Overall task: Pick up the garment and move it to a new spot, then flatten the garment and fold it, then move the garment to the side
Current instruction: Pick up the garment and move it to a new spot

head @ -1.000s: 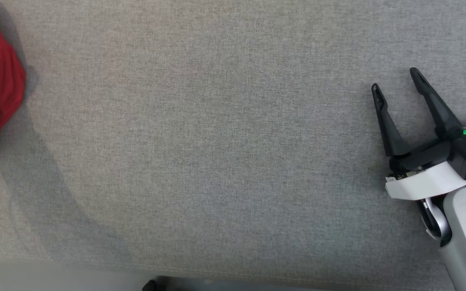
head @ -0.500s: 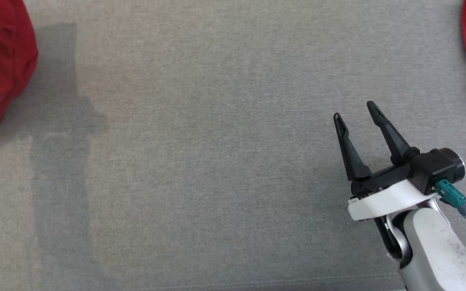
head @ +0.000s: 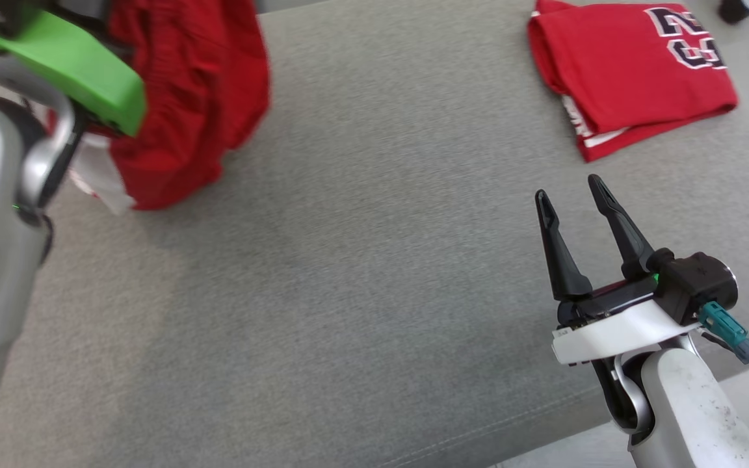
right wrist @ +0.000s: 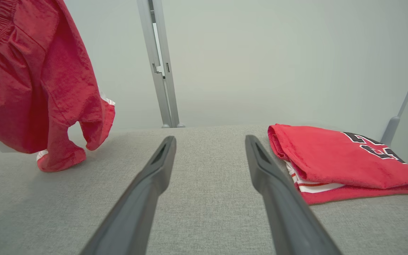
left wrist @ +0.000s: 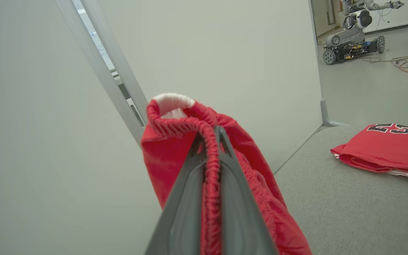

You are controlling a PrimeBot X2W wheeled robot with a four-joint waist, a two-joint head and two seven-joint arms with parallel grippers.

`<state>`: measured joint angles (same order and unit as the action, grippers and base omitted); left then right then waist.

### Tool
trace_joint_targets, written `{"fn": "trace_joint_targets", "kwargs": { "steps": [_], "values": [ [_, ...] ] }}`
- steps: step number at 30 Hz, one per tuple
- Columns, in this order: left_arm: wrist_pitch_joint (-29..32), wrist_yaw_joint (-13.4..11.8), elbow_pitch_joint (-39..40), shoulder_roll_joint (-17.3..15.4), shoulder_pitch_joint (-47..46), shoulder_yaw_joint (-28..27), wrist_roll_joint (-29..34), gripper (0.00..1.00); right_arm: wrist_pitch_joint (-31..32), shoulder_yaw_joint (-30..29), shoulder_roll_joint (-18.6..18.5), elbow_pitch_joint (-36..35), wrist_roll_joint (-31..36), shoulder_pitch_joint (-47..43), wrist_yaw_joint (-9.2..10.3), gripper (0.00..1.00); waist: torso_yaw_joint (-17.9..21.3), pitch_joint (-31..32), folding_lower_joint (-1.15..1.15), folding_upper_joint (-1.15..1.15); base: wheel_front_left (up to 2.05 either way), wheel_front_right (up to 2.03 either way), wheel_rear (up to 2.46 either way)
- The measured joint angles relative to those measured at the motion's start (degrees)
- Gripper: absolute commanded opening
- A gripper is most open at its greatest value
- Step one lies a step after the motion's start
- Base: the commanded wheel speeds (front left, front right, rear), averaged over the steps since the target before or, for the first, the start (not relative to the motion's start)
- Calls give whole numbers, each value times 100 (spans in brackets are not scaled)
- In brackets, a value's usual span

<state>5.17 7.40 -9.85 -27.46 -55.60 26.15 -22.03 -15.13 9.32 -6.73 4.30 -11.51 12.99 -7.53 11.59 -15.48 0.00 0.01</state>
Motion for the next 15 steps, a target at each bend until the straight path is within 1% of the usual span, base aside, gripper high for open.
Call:
{"fn": "trace_joint_targets", "kwargs": {
  "steps": [4,7,10,13,15],
  "values": [
    [133,1,372,105,200,426,-70,0,0,-35,26,-41,-2,-60,0,100,311,139,0,0,0,0,0],
    [130,1,558,104,498,762,-115,0,0,-83,46,-70,-1,-74,1,100,445,195,0,0,0,0,0],
    [-15,1,619,87,945,1136,-113,0,0,-107,47,-87,0,-83,1,100,441,182,0,0,0,0,0],
    [-339,5,483,63,1482,1440,-84,0,0,-115,44,-97,2,-83,0,100,359,146,0,0,0,0,0],
    [-624,5,252,29,1836,1709,162,0,0,-134,40,-97,9,-85,1,100,267,109,0,0,0,0,0]
  ]
}}
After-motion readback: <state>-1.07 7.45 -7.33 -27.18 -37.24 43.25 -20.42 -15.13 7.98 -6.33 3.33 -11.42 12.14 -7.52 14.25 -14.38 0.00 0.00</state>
